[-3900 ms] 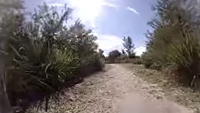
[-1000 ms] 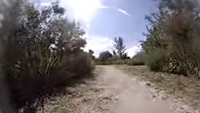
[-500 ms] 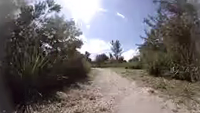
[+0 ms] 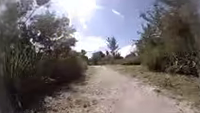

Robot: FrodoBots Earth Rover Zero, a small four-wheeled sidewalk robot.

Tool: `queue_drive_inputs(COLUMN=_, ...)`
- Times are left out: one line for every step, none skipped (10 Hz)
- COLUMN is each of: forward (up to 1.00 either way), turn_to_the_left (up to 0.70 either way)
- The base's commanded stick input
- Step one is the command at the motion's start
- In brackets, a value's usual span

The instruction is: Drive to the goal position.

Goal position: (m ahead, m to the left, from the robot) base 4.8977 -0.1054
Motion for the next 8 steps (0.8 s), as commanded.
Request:
queue_drive_inputs(forward=0.70, turn_to_the_left=0.00)
queue_drive_inputs(forward=0.70, turn_to_the_left=0.00)
queue_drive_inputs(forward=0.70, turn_to_the_left=0.00)
queue_drive_inputs(forward=0.70, turn_to_the_left=0.00)
queue_drive_inputs(forward=0.70, turn_to_the_left=0.00)
queue_drive_inputs(forward=0.70, turn_to_the_left=0.00)
queue_drive_inputs(forward=0.70, turn_to_the_left=0.00)
queue_drive_inputs(forward=0.70, turn_to_the_left=-0.01)
